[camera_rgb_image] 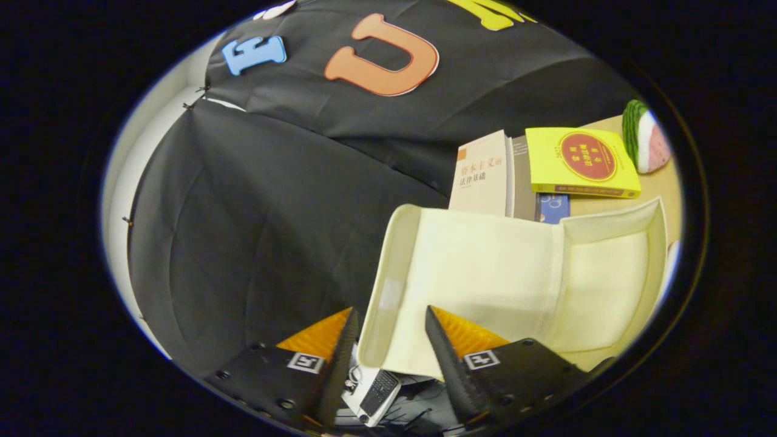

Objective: Open the storage box then place both shoes into the box .Put the left shoe in first, then the right shoe, with the right side of both shoes facing outward in a uniform manner.

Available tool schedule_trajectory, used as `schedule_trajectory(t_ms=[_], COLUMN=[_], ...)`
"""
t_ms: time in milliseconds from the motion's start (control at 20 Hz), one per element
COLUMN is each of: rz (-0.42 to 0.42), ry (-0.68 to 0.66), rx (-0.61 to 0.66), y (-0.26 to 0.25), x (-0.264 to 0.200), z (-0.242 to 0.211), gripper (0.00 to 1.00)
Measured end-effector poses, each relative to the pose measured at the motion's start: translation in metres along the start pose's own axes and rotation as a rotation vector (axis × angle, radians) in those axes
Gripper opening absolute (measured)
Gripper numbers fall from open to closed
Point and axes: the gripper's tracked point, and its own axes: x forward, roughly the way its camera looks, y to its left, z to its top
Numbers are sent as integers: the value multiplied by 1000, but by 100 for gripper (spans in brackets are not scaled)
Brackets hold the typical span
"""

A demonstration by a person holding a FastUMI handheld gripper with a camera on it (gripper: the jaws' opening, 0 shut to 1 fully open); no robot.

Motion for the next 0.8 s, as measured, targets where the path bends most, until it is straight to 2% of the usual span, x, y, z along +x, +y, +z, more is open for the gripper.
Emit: schedule_trajectory(t_ms=[150,450,600,800], rz=[-52,-182,-277,-447], ry=[-4,-46,-69,-21], rx=[-27,-65,-73,-158], y=[-11,-72,-120,-208], x=[-12,-75,-122,-181], z=[-8,-14,-19,-40], gripper=[91,95,95,95])
